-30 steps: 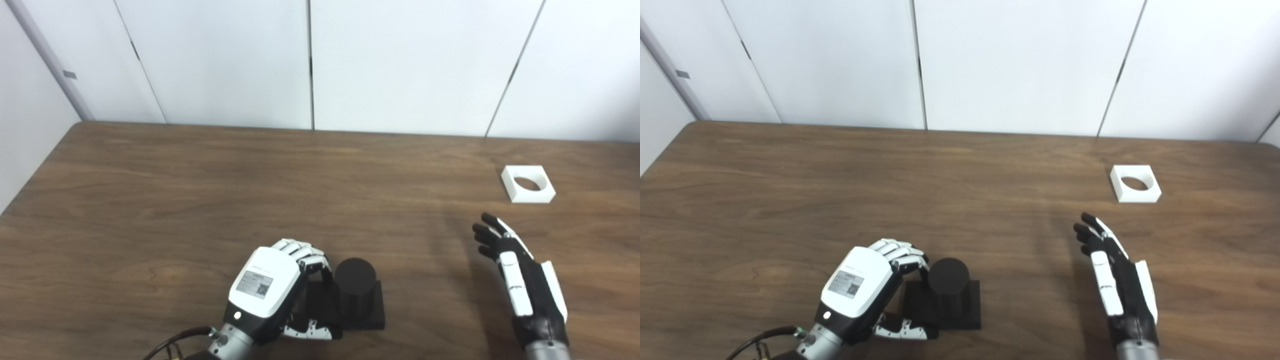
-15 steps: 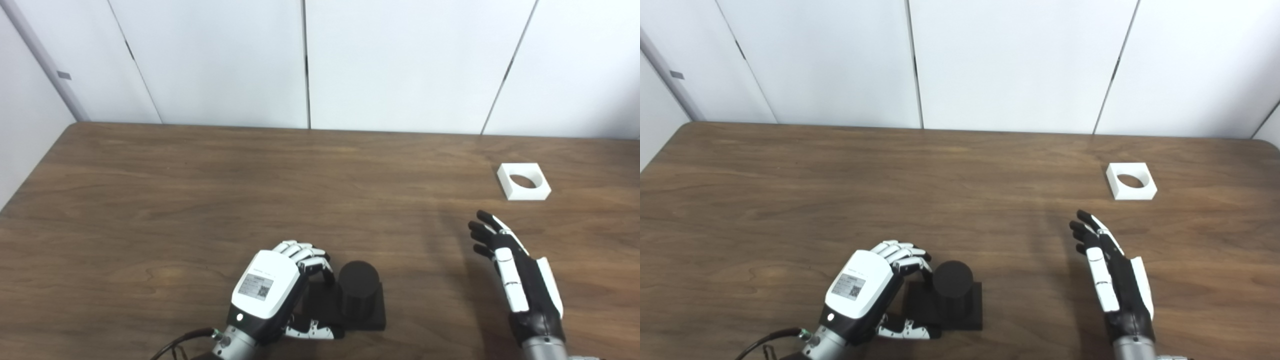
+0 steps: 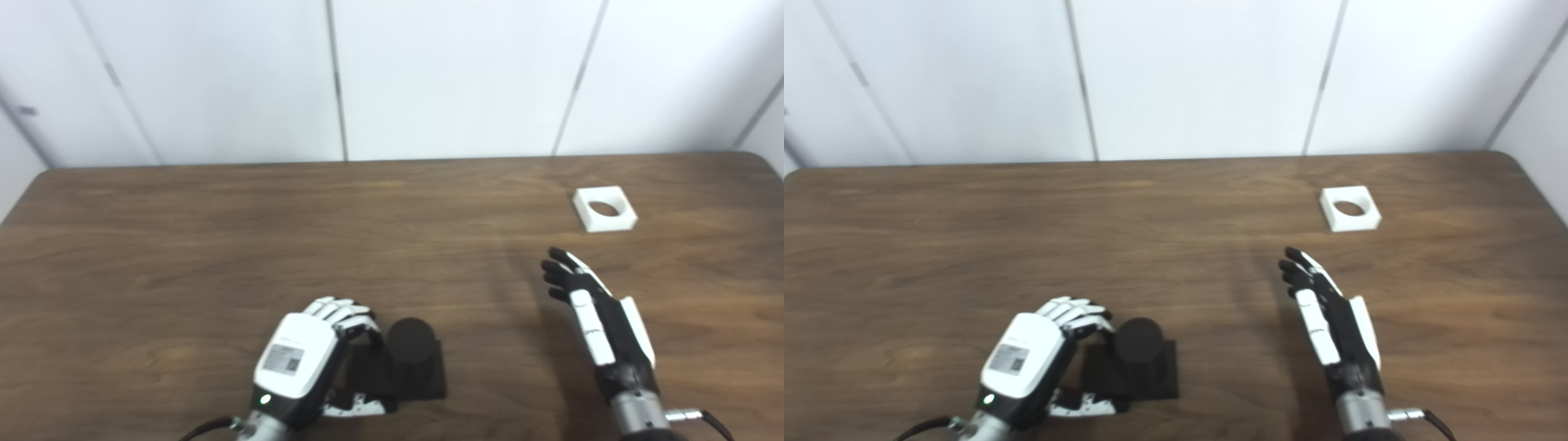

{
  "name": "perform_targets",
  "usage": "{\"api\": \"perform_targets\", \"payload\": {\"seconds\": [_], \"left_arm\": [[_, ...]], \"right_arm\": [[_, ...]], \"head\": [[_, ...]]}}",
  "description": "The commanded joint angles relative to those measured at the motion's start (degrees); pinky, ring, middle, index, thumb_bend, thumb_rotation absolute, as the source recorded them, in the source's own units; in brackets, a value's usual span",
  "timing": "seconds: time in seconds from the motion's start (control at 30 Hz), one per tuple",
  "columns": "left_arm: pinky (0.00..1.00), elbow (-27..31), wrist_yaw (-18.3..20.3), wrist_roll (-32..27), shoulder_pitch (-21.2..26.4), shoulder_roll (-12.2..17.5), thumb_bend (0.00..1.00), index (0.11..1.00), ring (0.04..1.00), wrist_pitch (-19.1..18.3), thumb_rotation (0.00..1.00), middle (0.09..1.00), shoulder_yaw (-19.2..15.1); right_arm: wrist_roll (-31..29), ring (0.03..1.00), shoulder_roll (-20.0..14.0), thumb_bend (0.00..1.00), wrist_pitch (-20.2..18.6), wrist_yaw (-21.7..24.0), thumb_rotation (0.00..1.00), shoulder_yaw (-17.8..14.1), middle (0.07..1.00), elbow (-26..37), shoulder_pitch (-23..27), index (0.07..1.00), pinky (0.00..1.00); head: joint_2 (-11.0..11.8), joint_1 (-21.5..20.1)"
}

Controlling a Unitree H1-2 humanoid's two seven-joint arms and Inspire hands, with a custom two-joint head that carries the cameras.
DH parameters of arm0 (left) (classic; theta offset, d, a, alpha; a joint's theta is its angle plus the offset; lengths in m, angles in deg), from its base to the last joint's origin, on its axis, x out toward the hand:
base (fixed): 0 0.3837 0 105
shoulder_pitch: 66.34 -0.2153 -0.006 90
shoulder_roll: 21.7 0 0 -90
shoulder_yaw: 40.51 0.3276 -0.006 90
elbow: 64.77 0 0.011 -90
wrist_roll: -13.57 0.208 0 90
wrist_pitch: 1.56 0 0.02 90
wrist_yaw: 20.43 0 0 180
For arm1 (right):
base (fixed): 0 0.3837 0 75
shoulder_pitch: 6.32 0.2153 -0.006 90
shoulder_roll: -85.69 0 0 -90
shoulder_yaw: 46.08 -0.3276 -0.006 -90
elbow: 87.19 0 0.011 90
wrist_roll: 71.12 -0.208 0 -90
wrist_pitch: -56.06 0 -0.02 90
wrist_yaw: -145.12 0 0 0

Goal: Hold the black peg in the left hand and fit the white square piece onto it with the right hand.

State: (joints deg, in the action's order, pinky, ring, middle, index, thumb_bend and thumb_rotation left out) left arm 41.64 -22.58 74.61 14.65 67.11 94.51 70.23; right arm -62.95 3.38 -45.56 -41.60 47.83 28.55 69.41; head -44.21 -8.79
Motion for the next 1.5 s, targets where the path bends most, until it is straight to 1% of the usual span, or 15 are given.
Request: {"api": "perform_targets", "payload": {"seconds": [0.0,0.07,0.1,0.13,0.17,0.2,0.27,0.33,0.43,0.47,0.57,0.83,1.1,1.33,1.47], "left_arm": [[0.81,-2.5,1.7,-0.1,-1.3,1.8,0.52,0.487,0.784,-0.7,0.05,0.733,-0.3],[0.81,-3.2,0.5,-1.0,-1.4,1.6,0.52,0.487,0.782,-0.3,0.05,0.733,-0.6],[0.80,-3.7,-0.1,-1.6,-1.5,1.5,0.52,0.487,0.779,-0.1,0.05,0.732,-0.8],[0.80,-4.1,-0.6,-1.9,-1.4,1.5,0.52,0.487,0.781,0.1,0.05,0.735,-0.9],[0.80,-4.6,-1.1,-2.0,-1.3,1.6,0.52,0.487,0.781,0.4,0.05,0.736,-0.9],[0.80,-4.9,-1.4,-2.0,-1.2,1.7,0.52,0.487,0.781,0.7,0.05,0.736,-0.9],[0.80,-5.3,-1.7,-2.1,-1.1,1.9,0.52,0.487,0.784,0.9,0.05,0.738,-0.7],[0.80,-5.2,-1.5,-2.0,-1.0,1.9,0.52,0.487,0.787,0.9,0.05,0.739,-0.4],[0.81,-4.8,-1.3,-2.0,-1.0,1.8,0.52,0.487,0.789,0.8,0.05,0.740,-0.2],[0.81,-4.6,-1.2,-2.1,-1.0,1.7,0.52,0.487,0.789,0.7,0.05,0.740,-0.1],[0.80,-4.4,-1.2,-2.3,-0.9,1.7,0.52,0.486,0.783,0.6,0.05,0.738,-0.2],[0.79,-4.1,-1.0,-3.2,-1.1,2.0,0.52,0.486,0.784,0.1,0.05,0.738,-1.0],[0.78,-4.0,-1.3,-3.9,-1.6,2.3,0.52,0.486,0.775,0.4,0.05,0.730,-1.3],[0.78,-4.1,-1.5,-4.0,-1.7,2.4,0.52,0.486,0.776,0.3,0.05,0.730,-1.4],[0.78,-3.7,-1.4,-3.9,-2.0,2.3,0.52,0.486,0.776,0.2,0.05,0.731,-1.2]], "right_arm": [[2.5,0.844,0.4,0.42,-2.8,0.6,0.81,-1.2,0.822,5.2,2.7,0.834,0.85],[2.2,0.852,-2.7,0.46,-7.8,2.7,0.56,-3.0,0.834,8.2,4.5,0.830,0.83],[2.3,0.858,-4.8,0.51,-9.7,4.0,0.42,-4.2,0.845,8.9,5.9,0.832,0.83],[2.9,0.852,-6.7,0.56,-11.1,5.3,0.33,-5.1,0.844,9.3,7.1,0.830,0.82],[4.0,0.844,-8.8,0.59,-12.5,6.6,0.27,-5.9,0.841,9.5,8.5,0.824,0.80],[4.3,0.812,-10.7,0.64,-13.8,7.7,0.22,-7.0,0.825,9.4,9.9,0.809,0.74],[3.9,0.794,-13.5,0.70,-15.1,9.8,0.14,-9.2,0.814,8.9,12.1,0.788,0.71],[4.4,0.845,-16.9,0.74,-15.3,12.6,0.11,-10.8,0.839,7.8,13.8,0.786,0.79],[9.1,0.918,-21.4,0.77,-15.3,16.5,0.12,-10.9,0.867,6.0,16.0,0.781,0.92],[11.1,0.925,-22.7,0.78,-15.3,18.1,0.12,-10.8,0.868,5.0,16.9,0.779,0.93],[16.0,0.941,-25.6,0.84,-15.3,20.7,0.12,-9.9,0.885,2.1,19.6,0.769,0.87],[20.5,0.951,-25.8,0.89,-14.2,19.8,0.13,-7.1,0.921,-7.9,26.2,0.782,0.87],[22.0,0.985,-26.5,0.91,-10.8,19.0,0.14,-3.5,0.949,-20.5,34.1,0.797,0.88],[25.0,0.975,-27.1,0.90,-8.4,17.9,0.17,0.5,0.929,-29.7,39.5,0.808,0.87],[25.6,0.976,-27.0,0.90,-8.1,17.5,0.17,1.7,0.928,-33.1,41.5,0.813,0.86]], "head": [[0.0,-0.4],[0.0,-1.1],[0.0,-1.8],[0.0,-2.3],[0.0,-2.4],[0.1,-3.2],[0.1,-3.8],[0.3,-4.7],[0.6,-5.2],[0.8,-5.6],[1.4,-6.2],[2.1,-7.1],[2.0,-7.7],[2.0,-7.6],[1.7,-7.2]]}}
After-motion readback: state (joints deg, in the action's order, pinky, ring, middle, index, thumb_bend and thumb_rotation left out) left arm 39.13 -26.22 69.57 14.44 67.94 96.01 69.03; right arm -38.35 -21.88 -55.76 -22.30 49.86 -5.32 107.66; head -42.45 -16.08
